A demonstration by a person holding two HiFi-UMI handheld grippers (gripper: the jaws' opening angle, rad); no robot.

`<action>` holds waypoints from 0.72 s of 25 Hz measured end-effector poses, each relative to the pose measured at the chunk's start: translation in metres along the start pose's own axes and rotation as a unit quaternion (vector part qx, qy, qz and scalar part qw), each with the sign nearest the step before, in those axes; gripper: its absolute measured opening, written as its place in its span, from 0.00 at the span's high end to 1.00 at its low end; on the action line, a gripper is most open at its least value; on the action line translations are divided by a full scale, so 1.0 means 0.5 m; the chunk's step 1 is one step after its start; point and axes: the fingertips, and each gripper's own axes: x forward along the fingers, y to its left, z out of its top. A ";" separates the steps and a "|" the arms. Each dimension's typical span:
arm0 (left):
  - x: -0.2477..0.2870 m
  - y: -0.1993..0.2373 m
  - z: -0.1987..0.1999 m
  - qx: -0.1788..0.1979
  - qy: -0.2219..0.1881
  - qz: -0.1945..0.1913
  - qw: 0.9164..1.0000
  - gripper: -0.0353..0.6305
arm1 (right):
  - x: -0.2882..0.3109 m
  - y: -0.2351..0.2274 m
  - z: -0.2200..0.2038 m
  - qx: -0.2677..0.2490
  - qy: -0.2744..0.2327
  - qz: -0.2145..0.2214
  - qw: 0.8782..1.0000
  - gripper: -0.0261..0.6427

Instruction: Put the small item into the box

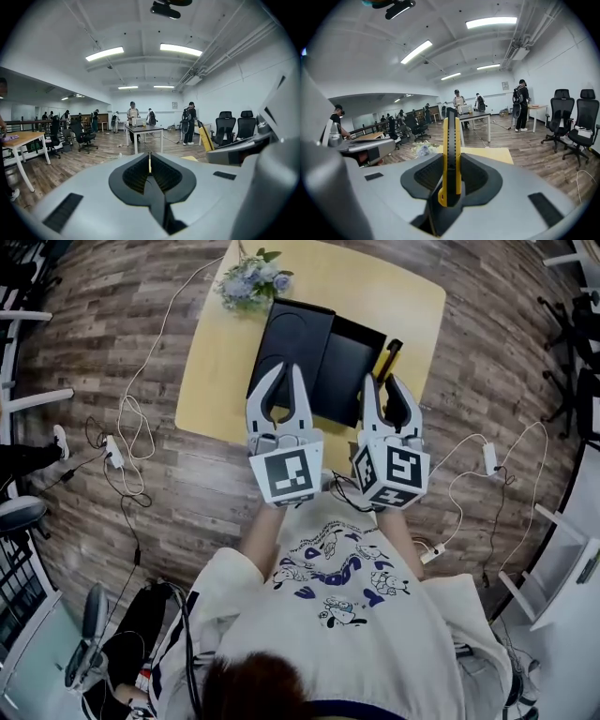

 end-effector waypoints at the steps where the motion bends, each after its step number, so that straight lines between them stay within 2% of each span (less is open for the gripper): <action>1: 0.007 0.001 -0.006 0.000 0.004 -0.004 1.000 0.91 | 0.006 -0.001 -0.006 0.002 0.005 -0.003 1.000 0.77; 8: 0.054 -0.002 -0.044 -0.006 0.036 -0.023 0.999 0.91 | 0.048 -0.008 -0.042 0.017 0.037 -0.018 0.999 0.77; 18: 0.084 0.008 -0.115 -0.012 0.078 -0.044 0.996 0.91 | 0.087 -0.012 -0.135 0.048 0.097 -0.039 0.993 0.77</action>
